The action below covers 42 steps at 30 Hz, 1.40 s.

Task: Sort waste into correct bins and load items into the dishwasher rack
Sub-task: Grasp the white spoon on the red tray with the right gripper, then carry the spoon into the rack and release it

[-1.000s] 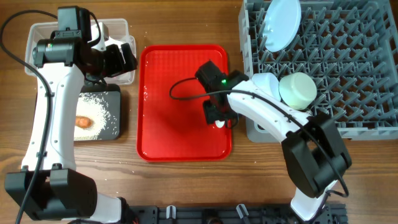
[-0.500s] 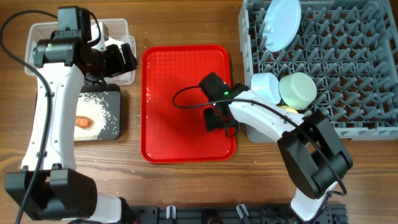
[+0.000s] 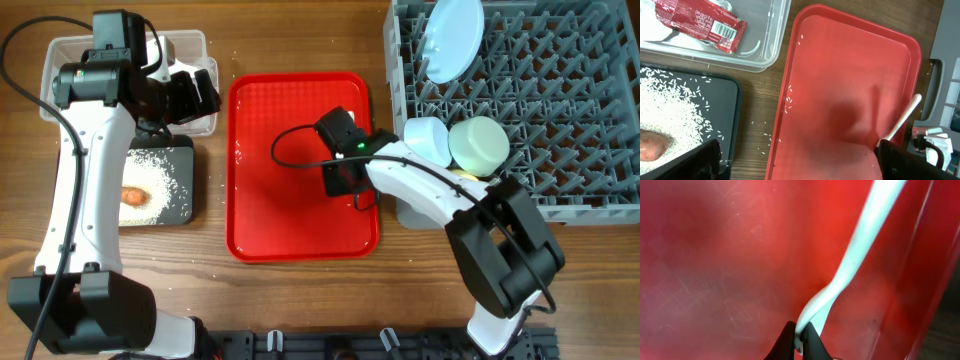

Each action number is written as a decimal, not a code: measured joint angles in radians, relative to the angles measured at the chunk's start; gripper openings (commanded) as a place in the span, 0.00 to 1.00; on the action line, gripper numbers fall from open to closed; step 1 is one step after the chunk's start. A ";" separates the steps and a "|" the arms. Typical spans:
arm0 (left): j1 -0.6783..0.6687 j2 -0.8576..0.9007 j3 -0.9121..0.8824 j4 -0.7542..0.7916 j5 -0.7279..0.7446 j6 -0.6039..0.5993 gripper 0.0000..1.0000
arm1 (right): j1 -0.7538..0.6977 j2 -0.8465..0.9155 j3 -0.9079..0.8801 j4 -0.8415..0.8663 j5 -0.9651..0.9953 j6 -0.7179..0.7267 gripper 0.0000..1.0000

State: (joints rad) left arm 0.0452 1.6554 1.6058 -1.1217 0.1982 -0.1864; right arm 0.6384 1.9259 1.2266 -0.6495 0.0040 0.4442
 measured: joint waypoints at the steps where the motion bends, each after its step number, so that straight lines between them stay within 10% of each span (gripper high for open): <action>1: 0.000 0.000 0.000 0.000 0.000 0.000 1.00 | 0.000 0.000 0.000 -0.002 0.001 0.000 0.04; 11: 0.000 0.000 0.000 0.000 0.000 0.000 1.00 | -0.001 0.027 0.120 -0.230 0.068 -0.004 0.04; 20: 0.000 0.000 0.000 0.000 0.000 0.000 1.00 | -0.012 -0.426 0.186 -0.323 0.212 0.015 0.04; 29: 0.000 0.000 0.000 0.000 0.000 0.000 1.00 | -0.493 -0.577 0.178 -0.603 0.407 0.393 0.04; 40: 0.000 0.000 0.000 0.000 0.000 0.000 1.00 | -0.660 -0.572 -0.141 -0.314 0.328 0.604 0.04; 42: 0.000 0.000 0.000 0.001 0.000 0.000 1.00 | -0.660 -0.572 -0.195 -0.245 0.319 0.617 0.18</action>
State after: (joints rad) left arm 0.0452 1.6558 1.6058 -1.1210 0.1978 -0.1864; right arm -0.0219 1.3537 1.0317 -0.8940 0.3229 1.0611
